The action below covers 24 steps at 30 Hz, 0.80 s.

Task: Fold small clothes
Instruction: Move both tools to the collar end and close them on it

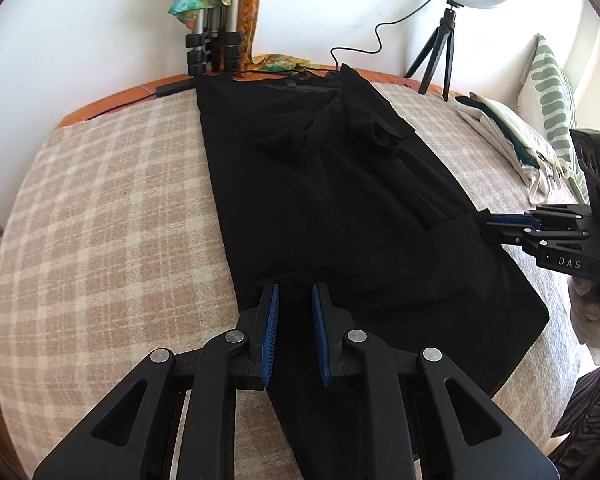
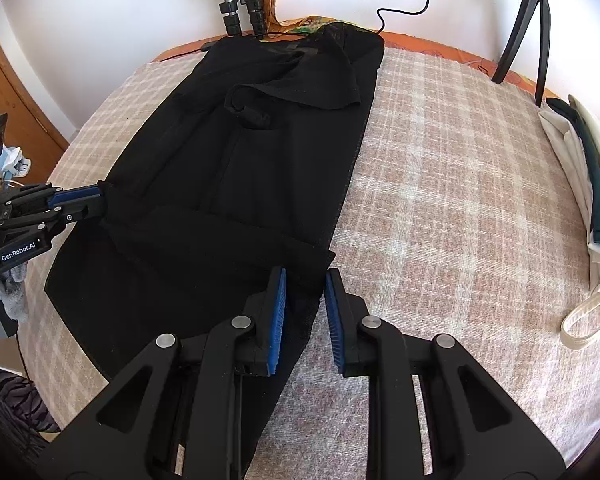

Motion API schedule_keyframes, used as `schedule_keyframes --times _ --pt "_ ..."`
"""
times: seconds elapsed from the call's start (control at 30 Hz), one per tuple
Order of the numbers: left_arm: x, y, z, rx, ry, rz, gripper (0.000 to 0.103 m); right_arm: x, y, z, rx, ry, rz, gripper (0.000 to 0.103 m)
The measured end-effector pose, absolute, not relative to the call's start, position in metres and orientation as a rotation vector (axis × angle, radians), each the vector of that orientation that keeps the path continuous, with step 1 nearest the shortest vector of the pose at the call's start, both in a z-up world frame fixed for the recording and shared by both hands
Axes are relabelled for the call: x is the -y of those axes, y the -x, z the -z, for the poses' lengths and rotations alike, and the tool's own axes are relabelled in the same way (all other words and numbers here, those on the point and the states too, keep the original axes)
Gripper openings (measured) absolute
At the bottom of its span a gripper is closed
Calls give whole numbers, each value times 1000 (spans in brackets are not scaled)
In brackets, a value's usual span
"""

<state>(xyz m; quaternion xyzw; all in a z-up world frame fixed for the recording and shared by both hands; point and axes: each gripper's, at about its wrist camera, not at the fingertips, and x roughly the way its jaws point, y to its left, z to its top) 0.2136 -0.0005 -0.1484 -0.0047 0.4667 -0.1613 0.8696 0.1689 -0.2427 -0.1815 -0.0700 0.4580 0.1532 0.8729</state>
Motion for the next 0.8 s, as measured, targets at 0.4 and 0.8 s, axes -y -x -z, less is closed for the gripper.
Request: schedule_keyframes --times 0.4,0.8 --pt "-34 -252 131 -945 123 312 26 282 -231 149 -905 17 -334 23" --pt "-51 -362 138 -953 246 302 28 298 -345 155 -933 -173 -399 40"
